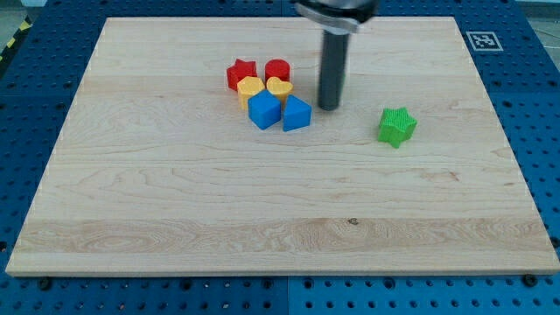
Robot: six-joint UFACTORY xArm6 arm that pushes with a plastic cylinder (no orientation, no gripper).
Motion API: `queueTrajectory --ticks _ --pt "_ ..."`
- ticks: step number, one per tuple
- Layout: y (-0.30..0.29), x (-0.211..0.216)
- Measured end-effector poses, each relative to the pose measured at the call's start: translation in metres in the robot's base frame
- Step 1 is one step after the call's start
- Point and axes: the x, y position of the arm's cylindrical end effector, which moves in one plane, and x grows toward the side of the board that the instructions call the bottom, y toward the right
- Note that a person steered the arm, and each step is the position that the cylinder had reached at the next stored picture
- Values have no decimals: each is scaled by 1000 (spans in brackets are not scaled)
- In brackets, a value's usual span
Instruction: Slightly push the green star towards the right side of the board
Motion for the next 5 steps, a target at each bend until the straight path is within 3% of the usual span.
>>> queueTrajectory --ticks 1,3,5 --pt "44 27" --pt "33 58" --pt "14 50"
